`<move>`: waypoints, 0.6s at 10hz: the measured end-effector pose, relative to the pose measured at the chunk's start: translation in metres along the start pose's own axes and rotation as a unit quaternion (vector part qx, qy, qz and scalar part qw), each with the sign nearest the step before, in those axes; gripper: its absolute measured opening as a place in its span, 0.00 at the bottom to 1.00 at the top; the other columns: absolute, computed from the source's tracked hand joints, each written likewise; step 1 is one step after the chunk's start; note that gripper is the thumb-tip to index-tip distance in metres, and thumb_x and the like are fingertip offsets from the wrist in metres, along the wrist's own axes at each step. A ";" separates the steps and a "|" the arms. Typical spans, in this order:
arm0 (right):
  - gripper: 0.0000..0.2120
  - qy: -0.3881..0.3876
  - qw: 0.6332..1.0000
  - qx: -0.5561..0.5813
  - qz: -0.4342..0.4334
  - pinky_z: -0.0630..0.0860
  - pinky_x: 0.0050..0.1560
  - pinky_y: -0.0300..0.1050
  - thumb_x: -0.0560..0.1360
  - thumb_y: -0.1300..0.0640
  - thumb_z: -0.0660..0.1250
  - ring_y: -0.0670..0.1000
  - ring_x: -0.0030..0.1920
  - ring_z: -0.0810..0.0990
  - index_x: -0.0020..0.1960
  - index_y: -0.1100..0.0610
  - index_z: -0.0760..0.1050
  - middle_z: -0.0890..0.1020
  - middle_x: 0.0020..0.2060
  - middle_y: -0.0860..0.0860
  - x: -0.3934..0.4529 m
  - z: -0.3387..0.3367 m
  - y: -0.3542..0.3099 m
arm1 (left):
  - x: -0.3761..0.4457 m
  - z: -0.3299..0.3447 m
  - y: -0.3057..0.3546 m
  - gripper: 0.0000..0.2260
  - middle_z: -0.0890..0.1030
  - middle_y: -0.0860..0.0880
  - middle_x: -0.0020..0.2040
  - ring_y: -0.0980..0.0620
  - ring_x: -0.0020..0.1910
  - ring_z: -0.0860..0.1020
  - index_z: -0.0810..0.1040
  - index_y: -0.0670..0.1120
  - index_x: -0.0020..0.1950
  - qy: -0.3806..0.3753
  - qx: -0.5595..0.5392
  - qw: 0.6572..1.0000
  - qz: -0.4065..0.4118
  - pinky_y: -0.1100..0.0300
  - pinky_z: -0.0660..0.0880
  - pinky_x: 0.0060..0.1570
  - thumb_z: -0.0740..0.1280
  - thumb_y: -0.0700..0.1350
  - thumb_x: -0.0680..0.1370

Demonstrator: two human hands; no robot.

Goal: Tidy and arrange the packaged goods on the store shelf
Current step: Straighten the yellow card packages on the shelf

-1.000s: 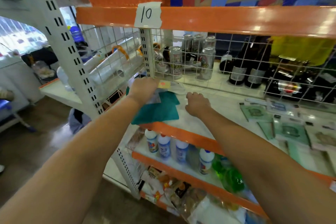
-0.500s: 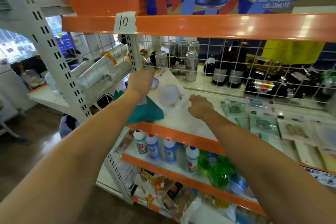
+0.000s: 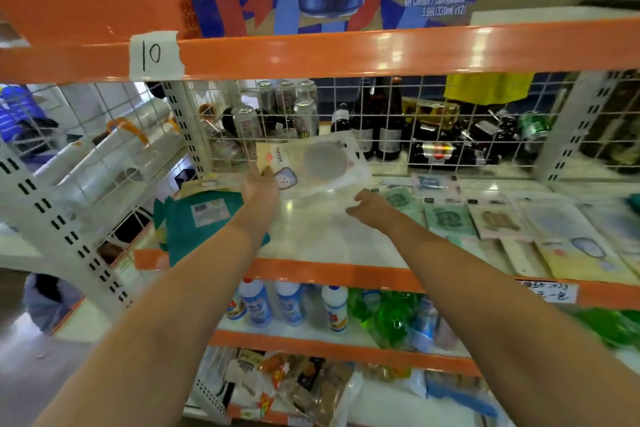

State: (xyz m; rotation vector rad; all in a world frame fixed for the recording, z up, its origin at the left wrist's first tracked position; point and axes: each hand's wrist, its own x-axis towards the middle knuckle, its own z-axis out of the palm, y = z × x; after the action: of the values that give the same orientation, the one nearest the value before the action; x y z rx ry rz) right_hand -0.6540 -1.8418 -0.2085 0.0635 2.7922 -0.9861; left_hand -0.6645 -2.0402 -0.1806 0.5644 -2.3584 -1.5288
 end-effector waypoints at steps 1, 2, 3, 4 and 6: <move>0.27 0.007 0.996 0.092 0.016 0.69 0.64 0.49 0.78 0.54 0.65 0.58 0.68 0.69 0.73 0.63 0.62 0.67 0.70 0.58 0.004 0.003 -0.003 | 0.007 0.020 -0.007 0.11 0.69 0.52 0.38 0.48 0.44 0.69 0.72 0.45 0.59 -0.038 -0.047 0.997 -0.048 0.57 0.68 0.45 0.54 0.47 0.82; 0.28 -0.004 0.977 0.206 0.044 0.68 0.65 0.51 0.77 0.53 0.66 0.57 0.69 0.68 0.73 0.61 0.62 0.66 0.71 0.56 0.007 0.006 -0.009 | 0.010 0.032 -0.009 0.09 0.70 0.50 0.38 0.48 0.43 0.71 0.72 0.46 0.45 -0.037 -0.086 0.994 -0.063 0.63 0.67 0.34 0.56 0.46 0.82; 0.27 -0.027 0.937 0.336 0.088 0.71 0.63 0.51 0.76 0.51 0.67 0.54 0.67 0.70 0.71 0.61 0.64 0.70 0.68 0.55 0.013 0.012 -0.018 | 0.007 0.039 -0.005 0.12 0.75 0.43 0.45 0.45 0.45 0.74 0.74 0.41 0.60 -0.043 -0.134 0.984 -0.107 0.55 0.71 0.39 0.58 0.45 0.82; 0.20 -0.006 0.871 0.473 0.131 0.76 0.55 0.49 0.77 0.52 0.67 0.52 0.57 0.75 0.65 0.61 0.70 0.76 0.56 0.53 0.023 0.018 -0.027 | 0.009 0.040 -0.006 0.13 0.74 0.47 0.39 0.50 0.36 0.72 0.75 0.41 0.63 -0.057 -0.165 0.979 -0.108 0.59 0.68 0.33 0.58 0.44 0.81; 0.13 0.089 0.752 0.635 0.154 0.78 0.56 0.50 0.78 0.61 0.65 0.56 0.50 0.80 0.60 0.63 0.70 0.77 0.56 0.61 0.041 0.030 -0.044 | 0.009 0.036 -0.011 0.14 0.78 0.45 0.53 0.54 0.36 0.73 0.75 0.44 0.66 -0.112 -0.187 0.968 -0.123 0.65 0.67 0.29 0.60 0.44 0.81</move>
State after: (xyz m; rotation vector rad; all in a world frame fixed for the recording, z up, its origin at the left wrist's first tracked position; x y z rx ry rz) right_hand -0.6943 -1.8958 -0.2119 0.7659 1.5490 -2.5730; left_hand -0.6863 -2.0194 -0.2055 0.6365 -2.1242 -2.1878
